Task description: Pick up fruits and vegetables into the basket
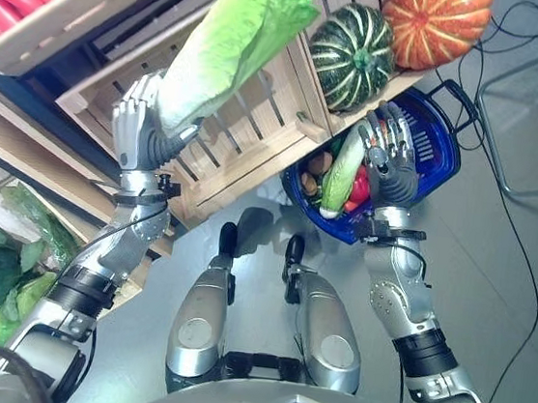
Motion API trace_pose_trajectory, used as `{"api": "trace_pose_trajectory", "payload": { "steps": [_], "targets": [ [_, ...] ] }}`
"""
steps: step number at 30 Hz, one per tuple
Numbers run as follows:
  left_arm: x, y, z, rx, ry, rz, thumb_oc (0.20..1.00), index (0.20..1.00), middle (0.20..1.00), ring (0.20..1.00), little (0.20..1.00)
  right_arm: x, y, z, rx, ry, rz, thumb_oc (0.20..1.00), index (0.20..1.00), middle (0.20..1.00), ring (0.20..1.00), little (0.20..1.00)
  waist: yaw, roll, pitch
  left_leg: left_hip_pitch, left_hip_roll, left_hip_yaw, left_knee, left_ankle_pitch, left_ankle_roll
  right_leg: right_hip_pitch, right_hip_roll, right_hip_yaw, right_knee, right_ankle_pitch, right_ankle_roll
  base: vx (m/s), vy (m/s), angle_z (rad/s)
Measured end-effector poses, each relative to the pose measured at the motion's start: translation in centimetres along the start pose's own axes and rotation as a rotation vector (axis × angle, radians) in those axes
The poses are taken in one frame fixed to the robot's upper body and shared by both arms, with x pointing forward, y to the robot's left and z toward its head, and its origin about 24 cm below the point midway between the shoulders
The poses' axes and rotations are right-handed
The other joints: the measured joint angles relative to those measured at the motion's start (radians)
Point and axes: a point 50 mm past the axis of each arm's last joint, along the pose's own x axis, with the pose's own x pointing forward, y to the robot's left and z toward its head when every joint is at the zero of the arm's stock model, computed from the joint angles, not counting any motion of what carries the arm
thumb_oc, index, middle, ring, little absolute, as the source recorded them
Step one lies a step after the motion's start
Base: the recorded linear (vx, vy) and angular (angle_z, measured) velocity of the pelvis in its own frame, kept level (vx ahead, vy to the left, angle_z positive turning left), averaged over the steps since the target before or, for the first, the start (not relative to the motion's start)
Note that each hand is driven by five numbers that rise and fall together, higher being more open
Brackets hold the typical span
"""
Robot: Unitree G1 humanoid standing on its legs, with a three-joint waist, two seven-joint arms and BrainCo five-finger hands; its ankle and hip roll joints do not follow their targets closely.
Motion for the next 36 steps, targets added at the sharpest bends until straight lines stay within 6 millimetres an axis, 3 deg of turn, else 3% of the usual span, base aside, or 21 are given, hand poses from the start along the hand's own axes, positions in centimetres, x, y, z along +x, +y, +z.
{"api": "trace_pose_trajectory", "payload": {
  "steps": [4,11,20,36],
  "targets": [
    [-1.9,-1.8,0.4,-0.133,0.039,-0.216,0.200,0.200,0.200,0.200,0.200,-0.4,0.0,-0.4,-0.008,0.035,0.076,1.000,1.000,1.000,1.000,1.000,0.009,0.022,-0.162,0.011,0.000,-0.016,-0.051,0.008,0.001,0.027,0.002,-0.021,-0.068,0.009,0.007,0.08,0.029,0.15],
    [-5.2,-4.1,1.7,-0.288,0.024,-0.525,0.200,0.200,0.200,0.200,0.200,-1.4,-0.6,-1.6,0.170,0.152,0.206,1.000,1.000,1.000,1.000,1.000,0.020,0.041,-0.285,0.088,0.000,-0.023,-0.101,0.003,0.007,0.147,0.012,-0.022,-0.211,0.054,0.020,0.10,0.034,0.02],
    [-6.3,-5.1,3.5,-0.392,-0.038,-0.726,0.200,0.200,0.200,0.200,0.200,-2.7,0.0,-3.1,0.261,0.241,0.283,1.000,1.000,1.000,1.000,1.000,0.014,0.040,-0.341,0.119,0.000,-0.008,-0.127,0.006,0.010,0.207,0.018,-0.007,-0.314,0.106,0.023,0.06,0.006,-0.05],
    [-6.9,-5.0,3.0,-0.333,-0.036,-0.939,0.200,0.200,0.200,0.200,0.200,-3.8,0.0,-3.8,0.264,0.304,0.301,1.000,1.000,1.000,1.000,1.000,0.006,0.041,-0.376,0.136,0.001,-0.006,-0.139,0.008,0.013,0.219,0.016,0.002,-0.316,0.106,0.023,0.03,-0.002,-0.01]
  ]
}}
